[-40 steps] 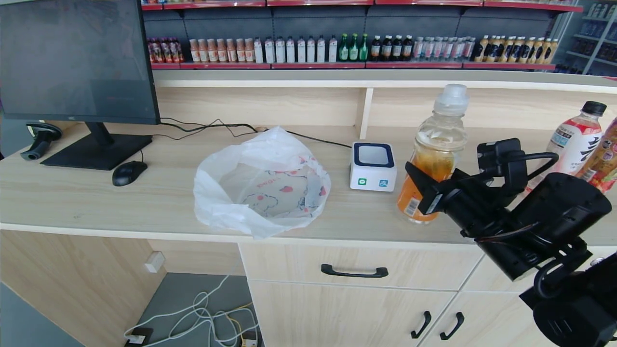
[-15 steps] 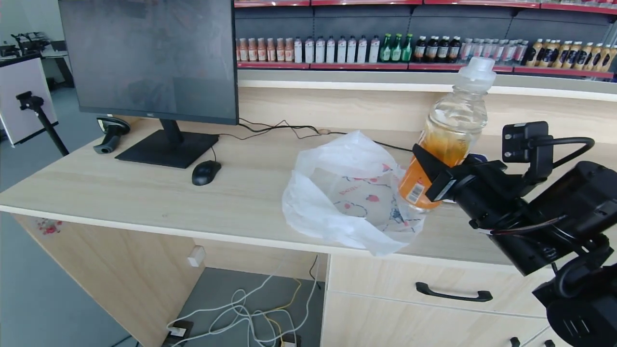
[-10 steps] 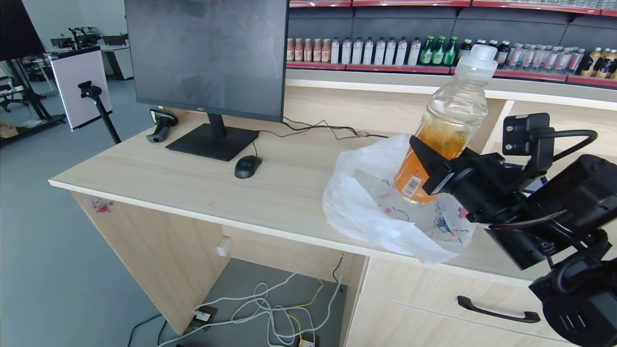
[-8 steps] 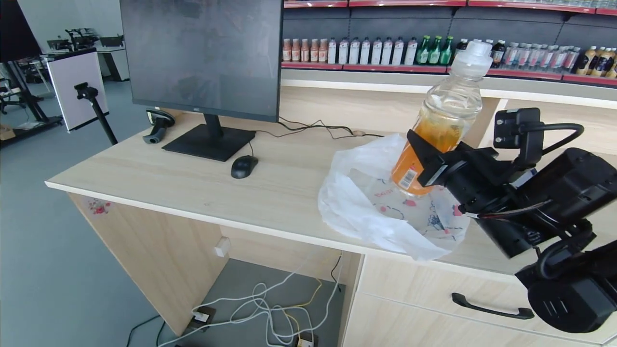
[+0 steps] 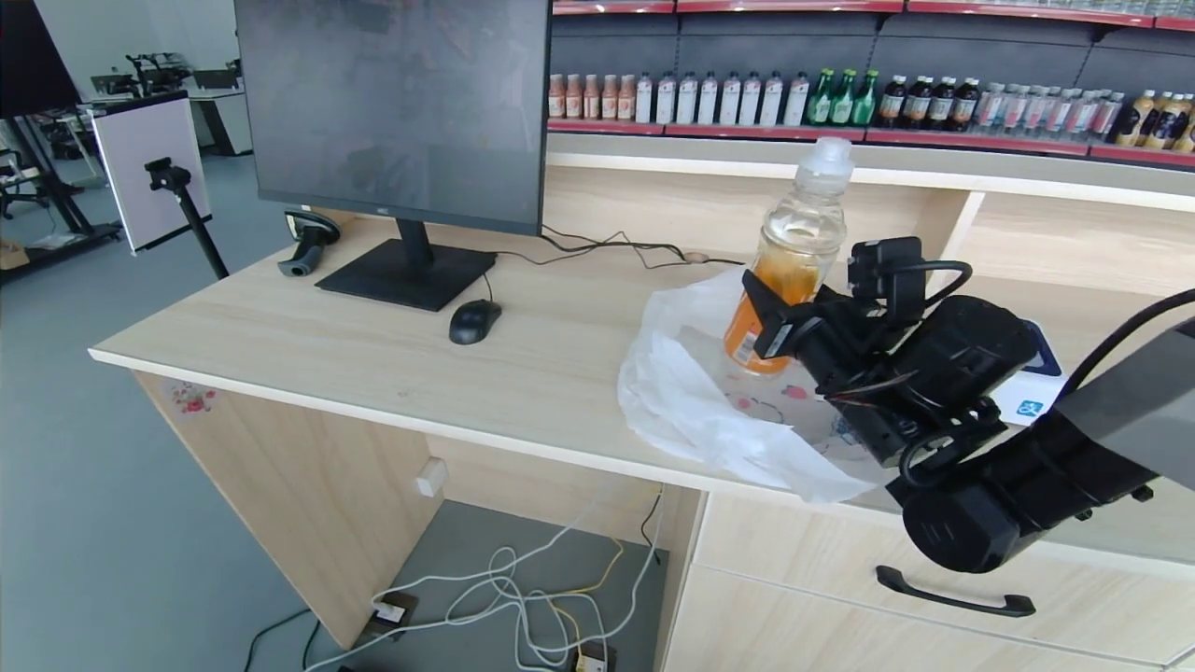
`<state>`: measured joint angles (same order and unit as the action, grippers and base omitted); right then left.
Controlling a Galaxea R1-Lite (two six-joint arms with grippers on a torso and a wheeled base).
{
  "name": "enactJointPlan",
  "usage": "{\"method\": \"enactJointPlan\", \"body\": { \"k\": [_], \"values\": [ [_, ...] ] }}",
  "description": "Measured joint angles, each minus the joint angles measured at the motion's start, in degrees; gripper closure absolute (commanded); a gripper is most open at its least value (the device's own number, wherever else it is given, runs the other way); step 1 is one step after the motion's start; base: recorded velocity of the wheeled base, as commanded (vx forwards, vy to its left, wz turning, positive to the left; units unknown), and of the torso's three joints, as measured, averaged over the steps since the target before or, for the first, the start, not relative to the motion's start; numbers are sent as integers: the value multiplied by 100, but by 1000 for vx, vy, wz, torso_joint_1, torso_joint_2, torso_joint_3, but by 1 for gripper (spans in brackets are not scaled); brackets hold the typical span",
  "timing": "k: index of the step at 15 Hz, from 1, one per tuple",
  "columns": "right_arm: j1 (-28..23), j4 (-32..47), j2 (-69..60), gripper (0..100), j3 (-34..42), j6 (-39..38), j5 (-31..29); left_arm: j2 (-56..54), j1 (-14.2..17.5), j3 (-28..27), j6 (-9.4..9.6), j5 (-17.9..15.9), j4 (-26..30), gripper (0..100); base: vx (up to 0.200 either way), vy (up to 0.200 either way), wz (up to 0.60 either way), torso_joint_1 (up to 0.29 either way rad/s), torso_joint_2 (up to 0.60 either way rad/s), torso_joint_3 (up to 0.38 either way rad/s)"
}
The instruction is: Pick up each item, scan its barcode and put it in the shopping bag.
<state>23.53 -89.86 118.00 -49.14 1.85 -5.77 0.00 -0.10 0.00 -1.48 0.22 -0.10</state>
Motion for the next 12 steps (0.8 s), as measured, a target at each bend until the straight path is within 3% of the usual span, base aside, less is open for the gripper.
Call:
{"method": "enactJointPlan", "body": {
  "k": [12],
  "values": [
    [98, -39, 770, 100, -553, 15, 128, 0, 2, 0, 0, 2, -1, 0, 0, 0, 0, 0, 0, 0]
  ]
}}
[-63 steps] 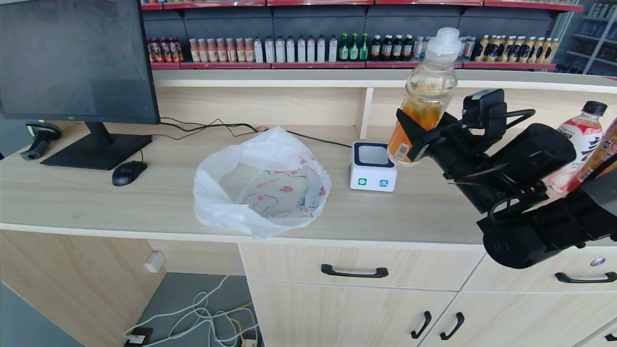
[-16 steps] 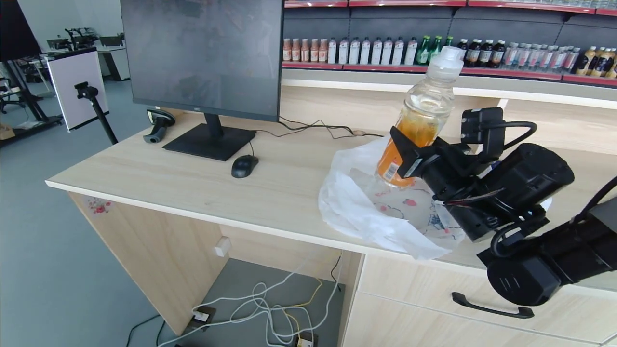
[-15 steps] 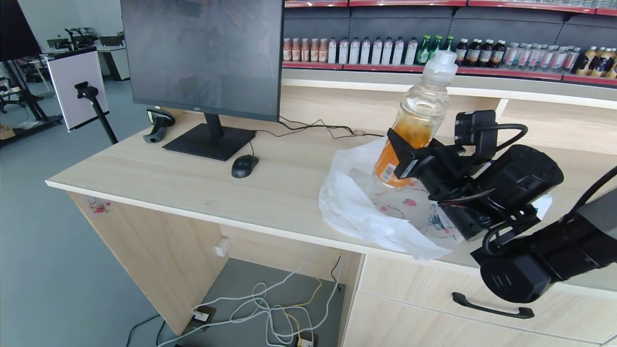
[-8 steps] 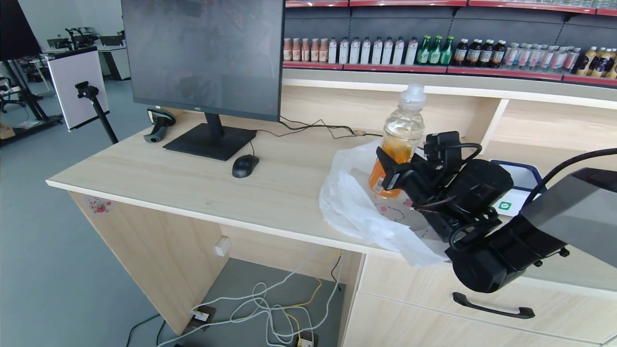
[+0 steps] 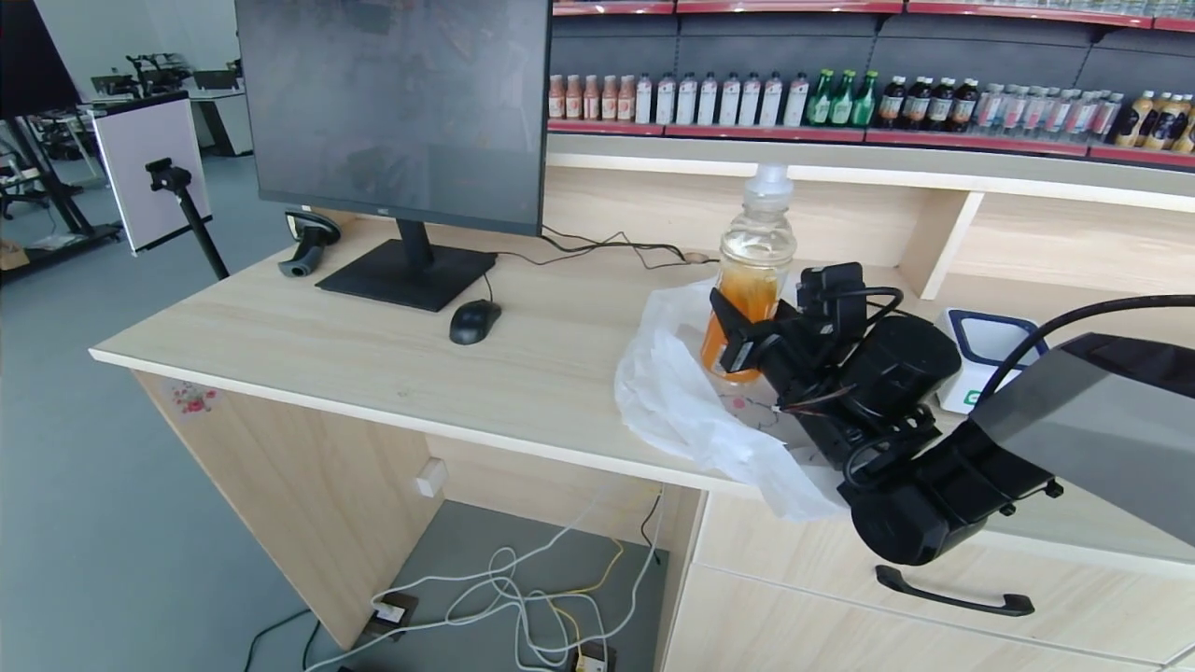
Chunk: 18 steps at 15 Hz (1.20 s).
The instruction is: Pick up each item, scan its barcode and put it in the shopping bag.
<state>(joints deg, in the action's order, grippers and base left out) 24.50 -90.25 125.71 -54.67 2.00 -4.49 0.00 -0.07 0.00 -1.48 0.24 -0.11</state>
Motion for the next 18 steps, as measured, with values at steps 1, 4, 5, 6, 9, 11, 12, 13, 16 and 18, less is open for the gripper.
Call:
{"method": "enactJointPlan", "body": {
  "k": [1, 4, 5, 6, 9, 11, 12, 13, 16, 18],
  "values": [
    [0, 1, 23, 100, 5, -1, 0, 0, -2, 0, 0, 0, -5, 0, 0, 0, 0, 0, 0, 0],
    [0, 1, 80, 100, 7, -12, 0, 0, -2, 0, -5, 0, -5, 0, 0, 0, 0, 0, 0, 0],
    [0, 1, 91, 100, 7, -12, 2, 0, -2, 0, -5, -2, -5, 0, 0, 0, 0, 0, 0, 0],
    [0, 6, 95, 100, 7, -11, 2, 0, -2, 0, -5, -2, -2, 0, 0, 0, 0, 0, 0, 0],
    [0, 12, 108, 100, 46, -28, -2, 0, -2, 0, -2, 0, -5, 0, 0, 0, 0, 0, 0, 0],
    [0, 12, 116, 100, 96, -28, -5, 0, -2, 0, -2, 0, -5, 0, 0, 0, 0, 0, 0, 0],
    [0, 11, 116, 100, 118, -28, -5, 0, -2, 0, -2, 0, -5, 0, 0, 0, 0, 0, 0, 0],
    [0, 12, 116, 100, 158, -28, -7, 0, -2, 0, 0, -2, -5, 0, 0, 0, 0, 0, 0, 0],
    [2, 12, 122, 100, 245, -26, -9, 0, -2, 0, 0, 0, -5, 0, 0, 0, 0, 0, 0, 0],
    [7, 17, 124, 0, 294, -28, -9, 0, -2, 0, 0, 0, -5, 0, 0, 0, 0, 0, 0, 0]
  ]
}}
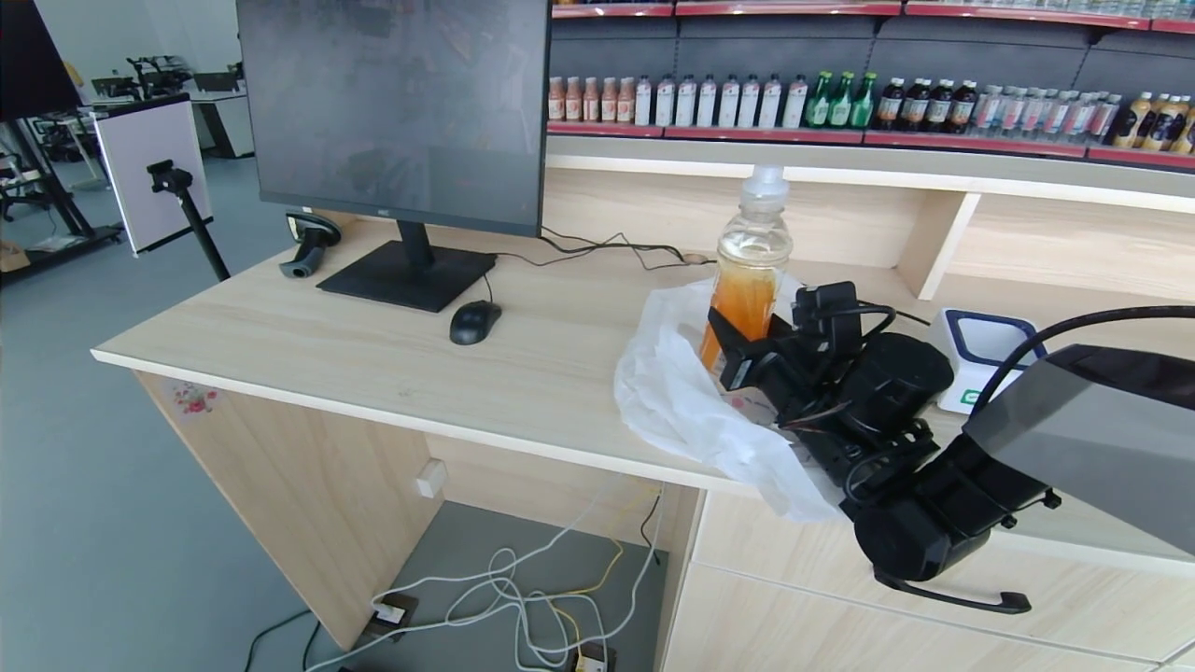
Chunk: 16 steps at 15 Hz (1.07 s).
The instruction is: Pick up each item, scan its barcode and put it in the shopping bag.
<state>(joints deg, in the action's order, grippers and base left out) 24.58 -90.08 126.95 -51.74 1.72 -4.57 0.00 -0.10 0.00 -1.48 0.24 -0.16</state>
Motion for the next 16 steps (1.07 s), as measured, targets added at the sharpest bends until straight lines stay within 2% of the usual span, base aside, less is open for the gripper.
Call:
{"method": "enactJointPlan", "body": {
  "k": [7, 16],
  "values": [
    [0, 44, -112, 0, 224, 11, 9, 0, 0, 0, 2, -2, 0, 0, 0, 0, 0, 0, 0, 0],
    [96, 16, -1493, 0, 1081, -240, 1, 0, 0, 0, 17, 0, 0, 0, 0, 0, 0, 0, 0, 0]
  ]
}}
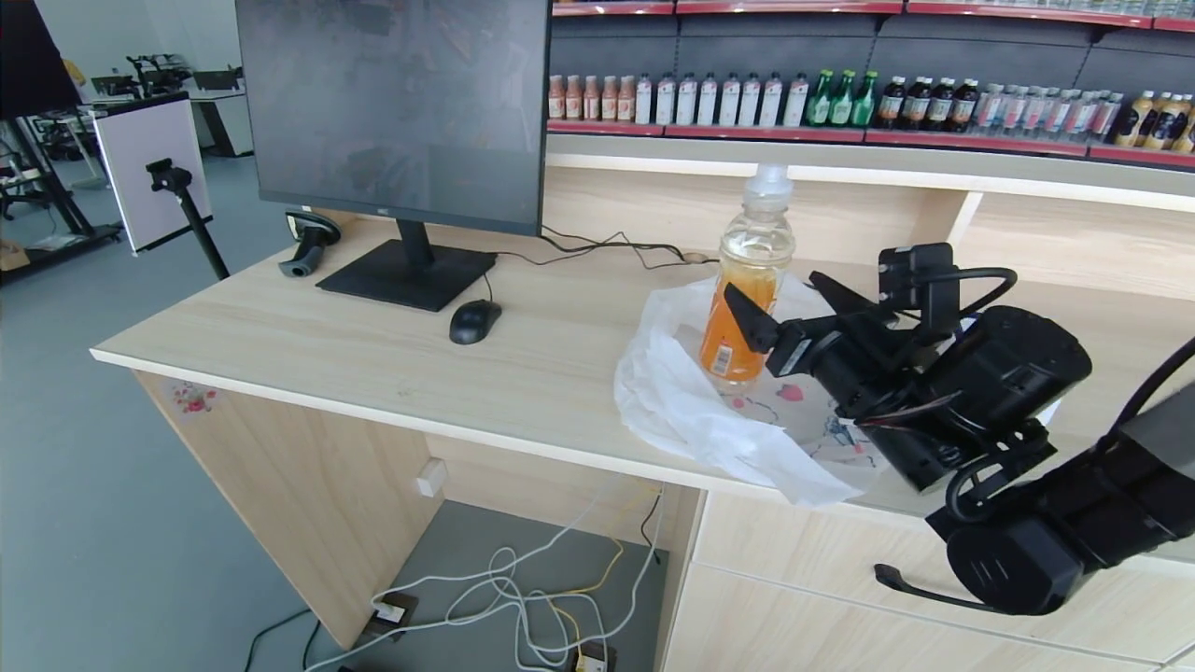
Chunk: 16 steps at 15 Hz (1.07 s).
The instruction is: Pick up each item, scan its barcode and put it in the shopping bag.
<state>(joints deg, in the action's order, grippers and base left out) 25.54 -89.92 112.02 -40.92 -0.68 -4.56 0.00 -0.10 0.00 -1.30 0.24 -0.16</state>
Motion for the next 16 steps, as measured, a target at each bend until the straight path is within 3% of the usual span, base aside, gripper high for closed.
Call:
{"method": "enactJointPlan", "body": {
  "k": [5, 11, 16],
  "values": [
    [-169, -5, -703, 0, 400, -32, -1, 0, 0, 0, 0, -2, 2, 0, 0, 0, 0, 0, 0, 0],
    [-697, -7, -1145, 0, 716, -29, -1, 0, 0, 0, -2, 0, 6, 0, 0, 0, -600, 3, 1, 1],
    [-829, 0, -1213, 0, 750, -29, -1, 0, 2, 0, -4, 0, 6, 0, 0, -40, -600, 4, 4, 7]
  ]
}}
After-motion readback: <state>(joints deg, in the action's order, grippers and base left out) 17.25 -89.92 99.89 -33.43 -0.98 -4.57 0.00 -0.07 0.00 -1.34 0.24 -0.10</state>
